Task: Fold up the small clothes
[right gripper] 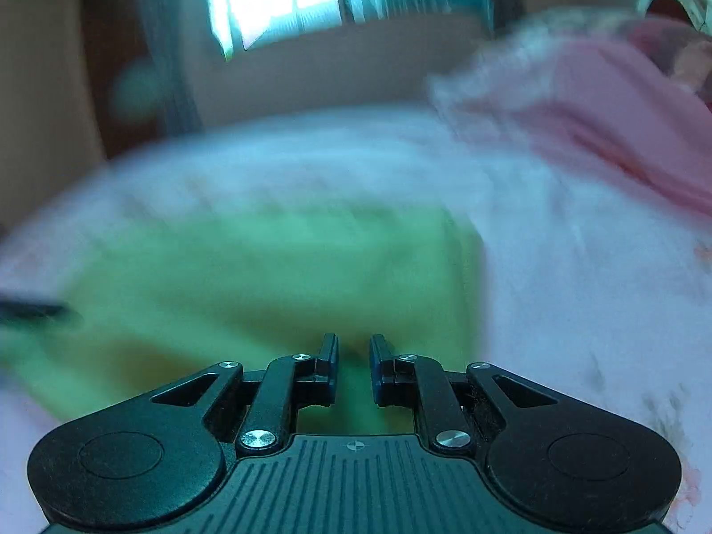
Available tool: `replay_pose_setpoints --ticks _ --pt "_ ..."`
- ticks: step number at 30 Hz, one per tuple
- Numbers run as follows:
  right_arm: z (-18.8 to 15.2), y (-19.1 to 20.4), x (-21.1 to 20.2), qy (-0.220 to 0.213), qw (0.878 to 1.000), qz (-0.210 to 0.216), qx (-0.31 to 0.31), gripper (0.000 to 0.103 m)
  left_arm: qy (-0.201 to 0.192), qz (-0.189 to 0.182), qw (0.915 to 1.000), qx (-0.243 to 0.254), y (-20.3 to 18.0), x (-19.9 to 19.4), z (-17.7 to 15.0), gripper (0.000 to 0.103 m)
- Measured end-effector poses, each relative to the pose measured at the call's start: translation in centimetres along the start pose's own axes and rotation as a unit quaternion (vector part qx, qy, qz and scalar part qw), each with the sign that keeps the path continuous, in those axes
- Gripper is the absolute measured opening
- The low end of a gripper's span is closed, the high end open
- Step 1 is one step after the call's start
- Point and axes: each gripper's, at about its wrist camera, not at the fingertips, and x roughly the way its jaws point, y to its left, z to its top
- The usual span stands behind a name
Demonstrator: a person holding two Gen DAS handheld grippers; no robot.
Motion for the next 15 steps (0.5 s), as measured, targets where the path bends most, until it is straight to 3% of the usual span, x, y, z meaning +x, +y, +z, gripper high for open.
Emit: replay_pose_setpoints --ticks 2,5,15 --pt "0.0 -1.0 -0.5 -0.005 1.0 0.016 0.025 0.012 0.004 0.004 0.9999 0.012 -0.2 -0.5 0.3 0.067" --pt "-0.1 -0.5 -0.8 -0.005 1.0 0.011 0.003 0.012 0.0 0.016 0.9993 0.034 -0.6 -0.8 -0.1 0.068" --pt "0.6 -0.1 -1.7 0.002 1.0 0.009 -0.004 0.012 -0.006 0.023 0.9994 0.027 -0.1 -1.9 0.4 0.067"
